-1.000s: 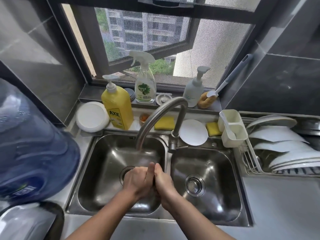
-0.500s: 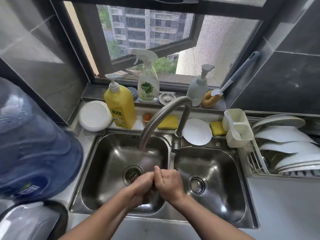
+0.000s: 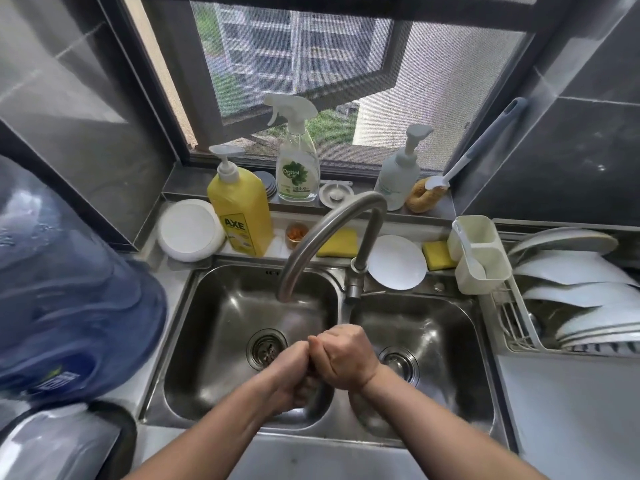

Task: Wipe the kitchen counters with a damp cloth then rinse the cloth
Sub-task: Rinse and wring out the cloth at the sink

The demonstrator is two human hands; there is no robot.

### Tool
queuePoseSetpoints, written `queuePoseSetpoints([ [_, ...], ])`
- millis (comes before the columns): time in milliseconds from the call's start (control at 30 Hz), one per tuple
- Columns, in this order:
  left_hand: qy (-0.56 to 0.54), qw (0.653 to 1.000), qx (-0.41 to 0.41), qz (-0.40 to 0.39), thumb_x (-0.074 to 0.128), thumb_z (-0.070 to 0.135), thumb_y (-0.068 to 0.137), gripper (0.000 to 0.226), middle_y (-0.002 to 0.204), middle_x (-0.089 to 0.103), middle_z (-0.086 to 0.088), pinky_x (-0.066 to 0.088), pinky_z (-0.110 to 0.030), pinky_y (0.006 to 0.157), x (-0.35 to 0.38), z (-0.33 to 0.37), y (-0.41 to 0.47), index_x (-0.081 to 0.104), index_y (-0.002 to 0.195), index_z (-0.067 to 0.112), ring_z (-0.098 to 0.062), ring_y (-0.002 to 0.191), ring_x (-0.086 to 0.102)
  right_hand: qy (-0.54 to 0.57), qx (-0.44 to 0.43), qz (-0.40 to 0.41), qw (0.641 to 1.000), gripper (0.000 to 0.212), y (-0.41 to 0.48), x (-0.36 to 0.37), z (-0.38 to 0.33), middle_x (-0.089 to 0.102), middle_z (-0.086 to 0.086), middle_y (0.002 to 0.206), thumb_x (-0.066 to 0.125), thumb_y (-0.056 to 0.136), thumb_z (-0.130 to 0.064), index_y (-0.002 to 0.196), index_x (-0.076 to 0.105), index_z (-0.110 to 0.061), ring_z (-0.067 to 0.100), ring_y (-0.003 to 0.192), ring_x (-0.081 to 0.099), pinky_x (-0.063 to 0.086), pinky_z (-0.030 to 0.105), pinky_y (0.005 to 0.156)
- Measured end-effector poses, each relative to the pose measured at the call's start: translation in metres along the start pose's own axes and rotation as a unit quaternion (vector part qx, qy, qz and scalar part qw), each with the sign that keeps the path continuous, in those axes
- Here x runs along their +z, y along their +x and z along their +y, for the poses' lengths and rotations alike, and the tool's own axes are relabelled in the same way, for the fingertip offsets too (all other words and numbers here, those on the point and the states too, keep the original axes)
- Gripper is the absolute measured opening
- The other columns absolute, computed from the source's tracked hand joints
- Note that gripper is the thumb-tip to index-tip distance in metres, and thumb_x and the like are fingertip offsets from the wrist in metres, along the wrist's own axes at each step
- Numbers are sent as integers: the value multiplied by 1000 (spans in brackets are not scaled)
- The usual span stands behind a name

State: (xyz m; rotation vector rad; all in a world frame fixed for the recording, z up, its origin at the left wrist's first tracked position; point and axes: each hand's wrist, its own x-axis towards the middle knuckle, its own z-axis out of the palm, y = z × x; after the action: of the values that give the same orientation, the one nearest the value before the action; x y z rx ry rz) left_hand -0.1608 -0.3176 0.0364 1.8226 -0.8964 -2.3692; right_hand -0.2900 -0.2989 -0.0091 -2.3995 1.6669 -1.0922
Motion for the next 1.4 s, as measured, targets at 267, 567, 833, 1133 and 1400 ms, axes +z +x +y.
queuePoseSetpoints([
  [267,288,851,323,298,27,49,101,62,75,71,-6,42,-35,64,-3,-7,13,58,57,17,-25,76,63,276,594,-168,737,82,8,-9,-30,63,-2,56,20,85,-79,62,63,-15,14,51,57,41,26,49],
  [567,511,571,568,300,40,38,95,48,52,57,-1,38,-31,43,-35,-12,28,54,55,17,-24,48,59,420,686,-251,538,79,18,-18,-38,48,0,53,25,78,-87,53,52,-18,10,40,38,25,17,41],
  [833,155,955,185,175,38,38,101,49,78,71,-13,38,-30,59,5,9,16,71,81,8,-28,71,65,76,459,-68,882,71,14,-8,-41,70,20,78,23,95,-51,74,68,0,34,80,65,38,34,63],
  [1133,70,986,123,92,42,33,97,41,44,38,1,18,-22,42,1,10,7,54,61,17,-12,36,30,-10,193,-14,981,53,6,-4,-18,55,4,45,39,95,-29,47,50,-10,23,43,52,32,31,44],
  [1400,198,924,238,224,45,48,97,48,74,68,-1,47,-36,75,-8,-7,31,65,73,11,-21,77,62,91,425,-106,894,62,-7,-8,-17,67,11,68,37,97,-57,69,64,-8,27,70,63,44,36,63],
])
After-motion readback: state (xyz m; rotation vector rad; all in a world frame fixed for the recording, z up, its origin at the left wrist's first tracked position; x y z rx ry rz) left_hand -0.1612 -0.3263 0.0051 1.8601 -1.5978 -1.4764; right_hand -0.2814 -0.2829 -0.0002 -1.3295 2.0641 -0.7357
